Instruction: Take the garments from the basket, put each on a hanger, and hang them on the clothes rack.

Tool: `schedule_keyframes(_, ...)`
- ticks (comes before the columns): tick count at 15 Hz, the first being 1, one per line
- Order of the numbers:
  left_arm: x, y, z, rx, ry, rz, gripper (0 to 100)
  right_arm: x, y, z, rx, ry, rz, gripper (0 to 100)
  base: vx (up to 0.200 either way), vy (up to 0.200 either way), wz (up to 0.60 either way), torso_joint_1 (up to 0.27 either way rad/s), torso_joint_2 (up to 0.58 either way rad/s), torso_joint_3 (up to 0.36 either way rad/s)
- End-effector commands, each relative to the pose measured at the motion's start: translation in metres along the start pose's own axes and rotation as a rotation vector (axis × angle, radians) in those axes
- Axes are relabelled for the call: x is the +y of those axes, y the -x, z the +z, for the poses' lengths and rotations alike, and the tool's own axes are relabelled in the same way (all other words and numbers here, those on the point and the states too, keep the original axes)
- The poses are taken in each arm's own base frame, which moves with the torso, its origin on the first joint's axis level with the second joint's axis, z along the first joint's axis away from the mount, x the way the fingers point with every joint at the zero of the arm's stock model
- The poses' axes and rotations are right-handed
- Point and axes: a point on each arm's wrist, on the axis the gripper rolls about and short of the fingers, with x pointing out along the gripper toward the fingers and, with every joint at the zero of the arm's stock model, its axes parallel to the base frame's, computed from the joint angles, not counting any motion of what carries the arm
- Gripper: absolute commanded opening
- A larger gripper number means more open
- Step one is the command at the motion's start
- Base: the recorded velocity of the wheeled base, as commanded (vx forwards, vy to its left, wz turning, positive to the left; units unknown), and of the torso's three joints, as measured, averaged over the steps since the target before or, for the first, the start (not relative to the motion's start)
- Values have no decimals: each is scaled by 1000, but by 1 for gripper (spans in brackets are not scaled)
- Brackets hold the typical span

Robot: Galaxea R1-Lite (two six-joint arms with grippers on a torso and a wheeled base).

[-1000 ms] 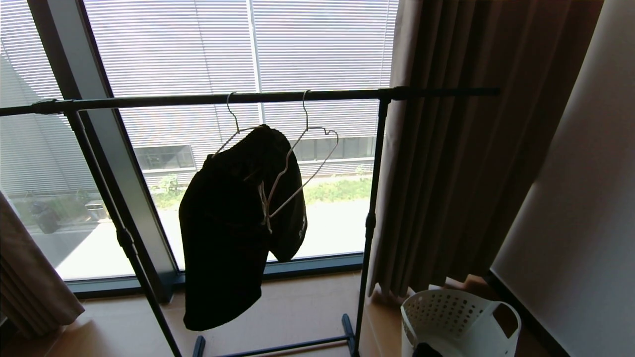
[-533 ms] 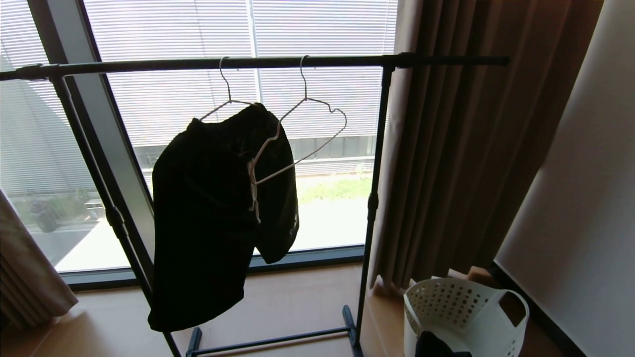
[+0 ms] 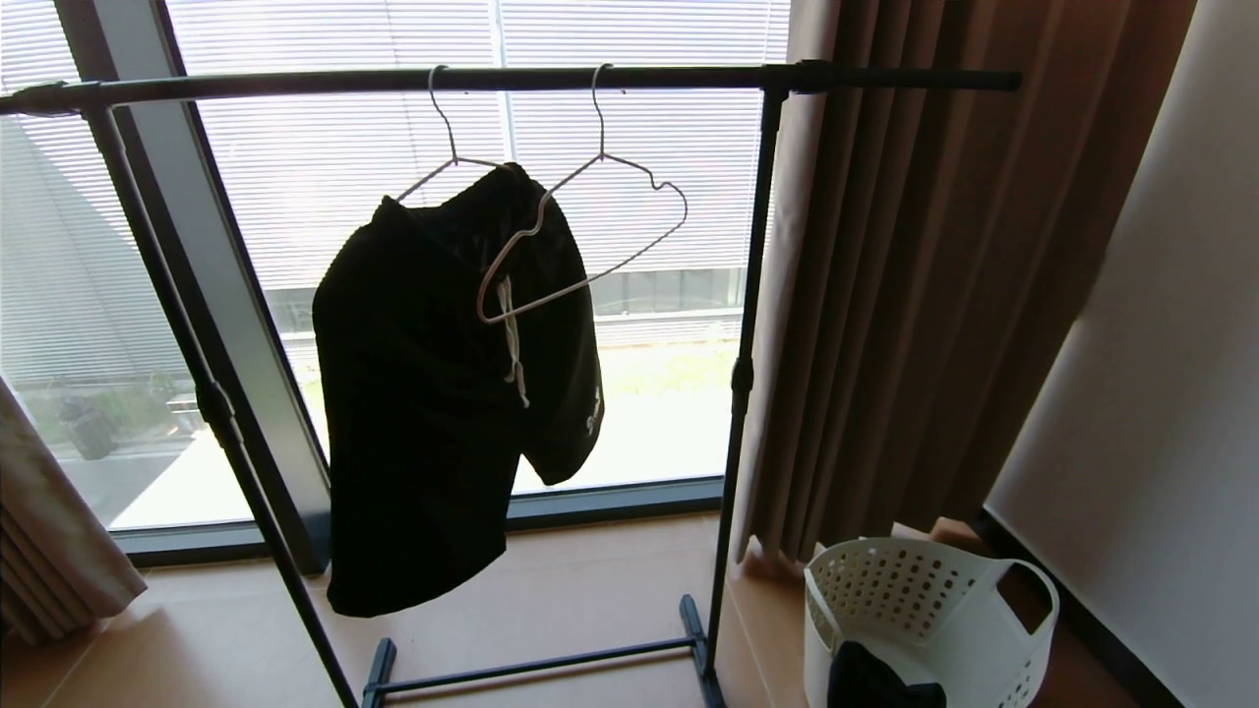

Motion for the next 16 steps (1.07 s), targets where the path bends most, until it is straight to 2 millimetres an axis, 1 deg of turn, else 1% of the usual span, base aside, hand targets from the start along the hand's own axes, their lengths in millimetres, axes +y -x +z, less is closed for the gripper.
schedule_keyframes(1,0,0,0,0,0,0,100,0,0,0,1,-1,1,100,0,0,-600,2,12,17)
schedule_keyframes(4,0,0,0,2,0,0,100,0,0,0,1,-1,1,100,0,0,-600,-1,4,7)
schedule_keyframes(16,0,0,0,2,0,0,100,0,0,0,1,-1,0,100,0,0,0,0,0,0)
